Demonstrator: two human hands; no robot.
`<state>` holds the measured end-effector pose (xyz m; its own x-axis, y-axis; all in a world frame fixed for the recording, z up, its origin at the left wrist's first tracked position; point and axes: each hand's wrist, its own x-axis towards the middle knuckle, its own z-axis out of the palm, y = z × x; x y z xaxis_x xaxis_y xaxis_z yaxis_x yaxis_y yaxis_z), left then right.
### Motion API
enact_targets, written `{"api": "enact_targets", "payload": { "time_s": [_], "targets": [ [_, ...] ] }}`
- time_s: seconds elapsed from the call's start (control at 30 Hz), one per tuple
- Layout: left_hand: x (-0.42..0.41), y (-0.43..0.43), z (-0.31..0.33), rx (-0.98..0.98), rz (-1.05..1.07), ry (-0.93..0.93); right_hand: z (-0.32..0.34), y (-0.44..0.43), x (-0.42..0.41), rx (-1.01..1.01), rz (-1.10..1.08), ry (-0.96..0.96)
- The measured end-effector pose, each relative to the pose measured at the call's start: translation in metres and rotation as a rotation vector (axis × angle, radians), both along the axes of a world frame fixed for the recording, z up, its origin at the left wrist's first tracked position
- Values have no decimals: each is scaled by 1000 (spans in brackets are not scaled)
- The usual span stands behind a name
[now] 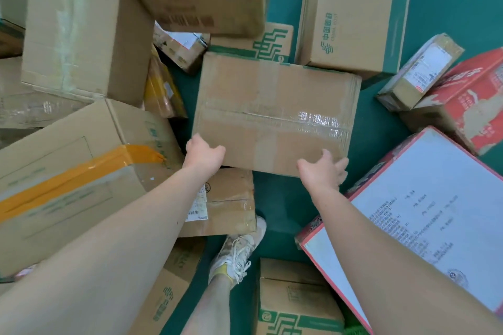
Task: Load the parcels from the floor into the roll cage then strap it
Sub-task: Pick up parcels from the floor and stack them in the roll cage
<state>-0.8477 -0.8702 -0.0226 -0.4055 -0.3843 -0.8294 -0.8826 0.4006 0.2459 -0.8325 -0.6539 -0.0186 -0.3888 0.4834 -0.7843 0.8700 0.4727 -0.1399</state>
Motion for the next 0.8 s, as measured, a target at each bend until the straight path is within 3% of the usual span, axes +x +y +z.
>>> {"api": "enact_targets", "payload": {
  "time_s": [0.17, 0.33, 0.57, 0.67, 0.8],
  "targets": [
    [12, 6, -24, -152, 6, 4, -22, 9, 15, 36, -94, 104],
    [11, -1, -36, -168, 74, -19, -29, 20, 13, 0, -206, 158],
    [9, 7, 10, -202, 64, 54, 19, 20, 16, -130, -290, 214],
    [16, 39, 49, -122, 9, 69, 47, -19, 18, -260, -225, 221],
    [25, 59, 67, 79, 24, 145, 65, -49, 15, -325, -353, 240]
  ]
}}
